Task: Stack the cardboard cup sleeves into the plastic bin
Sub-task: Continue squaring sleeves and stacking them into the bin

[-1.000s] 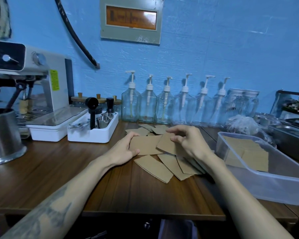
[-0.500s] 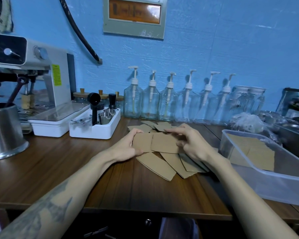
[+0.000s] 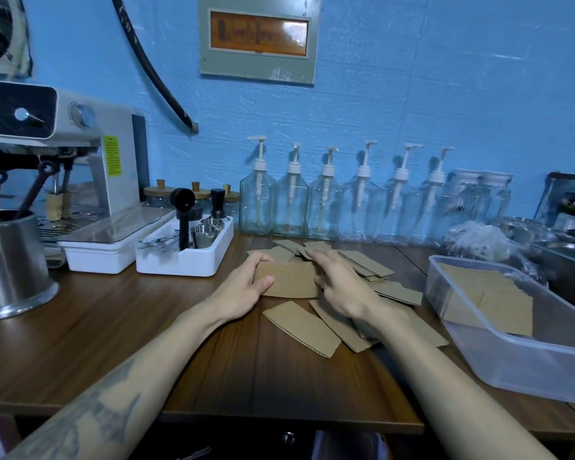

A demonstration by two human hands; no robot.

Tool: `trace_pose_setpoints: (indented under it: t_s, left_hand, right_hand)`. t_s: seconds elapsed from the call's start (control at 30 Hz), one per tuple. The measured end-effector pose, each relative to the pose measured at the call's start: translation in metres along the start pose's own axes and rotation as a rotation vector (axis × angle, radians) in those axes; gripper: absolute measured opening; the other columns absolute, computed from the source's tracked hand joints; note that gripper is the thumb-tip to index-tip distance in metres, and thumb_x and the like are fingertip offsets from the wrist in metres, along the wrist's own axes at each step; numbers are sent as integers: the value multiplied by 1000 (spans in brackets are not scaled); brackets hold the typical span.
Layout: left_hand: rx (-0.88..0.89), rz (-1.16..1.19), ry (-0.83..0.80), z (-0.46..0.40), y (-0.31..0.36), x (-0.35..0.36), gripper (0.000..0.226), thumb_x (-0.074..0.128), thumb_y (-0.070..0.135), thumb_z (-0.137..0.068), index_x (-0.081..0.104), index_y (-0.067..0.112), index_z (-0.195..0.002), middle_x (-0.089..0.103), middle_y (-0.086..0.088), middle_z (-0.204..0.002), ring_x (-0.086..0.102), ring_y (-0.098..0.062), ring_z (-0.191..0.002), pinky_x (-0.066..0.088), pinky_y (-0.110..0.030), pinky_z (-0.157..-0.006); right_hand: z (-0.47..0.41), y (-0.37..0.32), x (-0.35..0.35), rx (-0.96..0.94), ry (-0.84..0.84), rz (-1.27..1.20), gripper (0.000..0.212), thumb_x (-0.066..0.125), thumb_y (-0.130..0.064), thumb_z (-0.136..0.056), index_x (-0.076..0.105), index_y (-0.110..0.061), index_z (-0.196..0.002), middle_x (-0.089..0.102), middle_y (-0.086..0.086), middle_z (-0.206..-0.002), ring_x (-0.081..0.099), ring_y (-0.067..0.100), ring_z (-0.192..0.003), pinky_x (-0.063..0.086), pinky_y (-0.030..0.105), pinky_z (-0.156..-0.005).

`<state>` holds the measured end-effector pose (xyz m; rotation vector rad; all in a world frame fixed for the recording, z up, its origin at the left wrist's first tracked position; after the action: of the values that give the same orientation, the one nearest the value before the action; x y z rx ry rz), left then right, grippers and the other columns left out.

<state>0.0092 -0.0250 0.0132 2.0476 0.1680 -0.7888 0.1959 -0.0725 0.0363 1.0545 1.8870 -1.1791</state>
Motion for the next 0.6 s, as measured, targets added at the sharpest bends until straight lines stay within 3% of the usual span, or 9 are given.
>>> trace_pose_setpoints:
  t_s: [0.07, 0.13, 0.2, 0.33, 0.4, 0.5, 0.6]
  left_hand:
    - [2, -10, 4, -1, 0, 0, 18, 52, 22, -101, 45, 30, -115, 56, 7, -96, 49, 3, -74, 36, -14, -63]
    - [-3, -9, -27, -1, 0, 3, 22, 51, 22, -101, 43, 32, -119, 54, 8, -94, 48, -1, -75, 36, -18, -65]
    - [-9, -26, -47, 0, 0, 4, 28, 51, 24, -101, 40, 34, -124, 52, 6, -89, 48, -5, -74, 37, -23, -67]
    - [-6, 16, -38, -1, 0, 2, 25, 55, 21, -99, 44, 31, -119, 59, -1, -111, 57, -19, -99, 45, -34, -88]
    - [0, 31, -28, -1, -1, 1, 23, 58, 19, -98, 47, 27, -116, 60, 1, -112, 57, -19, -104, 45, -37, -94]
    - [8, 42, -22, -1, -3, 1, 23, 59, 18, -97, 48, 25, -115, 59, 1, -111, 57, -18, -103, 46, -37, -93]
    - [25, 18, -12, -2, -3, 1, 26, 59, 20, -96, 45, 34, -114, 57, 3, -107, 55, -13, -92, 44, -30, -79]
  right_hand:
    - [2, 1, -2, 7, 6, 14, 55, 49, -4, -97, 45, -25, -147, 63, 7, -126, 59, 20, -114, 43, 30, -99]
    - [3, 1, -3, 11, 44, -2, 53, 50, -2, -96, 53, -29, -141, 69, 5, -113, 63, 10, -94, 47, 28, -89]
    - [3, 0, -3, 25, 60, -13, 53, 51, -2, -95, 55, -30, -139, 71, 5, -114, 64, 12, -97, 49, 29, -92]
    - [5, -1, -3, 36, 63, -30, 53, 52, -2, -94, 56, -30, -139, 72, 6, -114, 63, 20, -109, 49, 34, -99]
    - [8, -2, -5, 32, 64, -57, 49, 56, -6, -95, 56, -29, -139, 70, 8, -117, 62, 22, -111, 48, 34, -100]
    - [16, 1, -15, 42, 47, -87, 46, 61, -16, -97, 54, -29, -140, 70, 3, -114, 64, 17, -105, 48, 34, -100]
    - [26, 10, -30, 69, 47, -74, 42, 60, -22, -98, 54, -26, -140, 70, -3, -116, 60, 8, -107, 45, 27, -99]
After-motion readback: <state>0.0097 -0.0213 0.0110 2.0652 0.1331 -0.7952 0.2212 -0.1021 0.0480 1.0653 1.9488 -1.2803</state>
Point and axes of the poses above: each hand's wrist, its own z-axis away from the middle knuckle, its own x-axis out of the palm, y = z × x, the point moved 5 cm from there along -z, towards the middle knuckle
